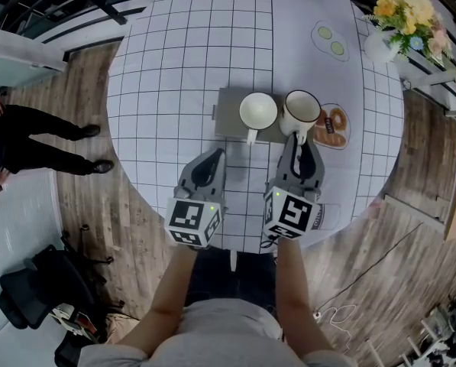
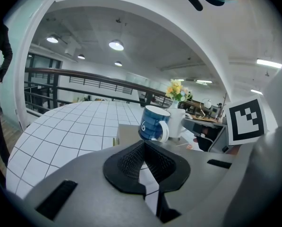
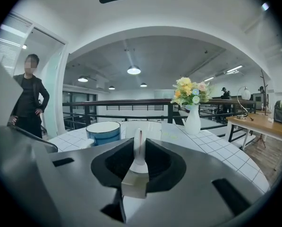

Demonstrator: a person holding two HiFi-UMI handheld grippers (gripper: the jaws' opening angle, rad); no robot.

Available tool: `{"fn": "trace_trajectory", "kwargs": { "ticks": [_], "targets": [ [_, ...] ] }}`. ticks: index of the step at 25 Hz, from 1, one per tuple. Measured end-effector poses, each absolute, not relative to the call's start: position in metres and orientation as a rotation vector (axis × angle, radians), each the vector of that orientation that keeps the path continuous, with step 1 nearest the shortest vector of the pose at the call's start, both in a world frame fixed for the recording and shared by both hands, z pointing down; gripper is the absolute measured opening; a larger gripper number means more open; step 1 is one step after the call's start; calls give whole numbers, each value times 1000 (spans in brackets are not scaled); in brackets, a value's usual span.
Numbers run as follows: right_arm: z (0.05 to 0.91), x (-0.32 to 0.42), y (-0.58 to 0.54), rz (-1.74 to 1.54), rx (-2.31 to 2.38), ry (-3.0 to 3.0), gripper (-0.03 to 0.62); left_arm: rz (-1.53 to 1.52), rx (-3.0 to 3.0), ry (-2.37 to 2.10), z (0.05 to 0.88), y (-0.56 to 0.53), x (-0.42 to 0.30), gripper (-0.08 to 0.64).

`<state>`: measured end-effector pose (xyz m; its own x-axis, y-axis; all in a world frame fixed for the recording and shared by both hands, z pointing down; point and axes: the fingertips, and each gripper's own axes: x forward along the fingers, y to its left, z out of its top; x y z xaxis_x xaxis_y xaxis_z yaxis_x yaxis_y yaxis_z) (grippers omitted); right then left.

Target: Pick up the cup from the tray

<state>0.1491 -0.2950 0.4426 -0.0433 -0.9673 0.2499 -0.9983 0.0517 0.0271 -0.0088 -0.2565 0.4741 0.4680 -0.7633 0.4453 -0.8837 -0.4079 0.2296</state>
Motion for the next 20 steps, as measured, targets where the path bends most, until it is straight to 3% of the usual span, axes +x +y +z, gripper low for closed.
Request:
{"fn": "trace_trajectory", "kwargs": {
  "ticks": [20],
  "targets": [
    [413, 180, -296, 310, 2112, -2213, 52, 363, 2313, -1377, 464, -265, 1, 5]
  ]
}}
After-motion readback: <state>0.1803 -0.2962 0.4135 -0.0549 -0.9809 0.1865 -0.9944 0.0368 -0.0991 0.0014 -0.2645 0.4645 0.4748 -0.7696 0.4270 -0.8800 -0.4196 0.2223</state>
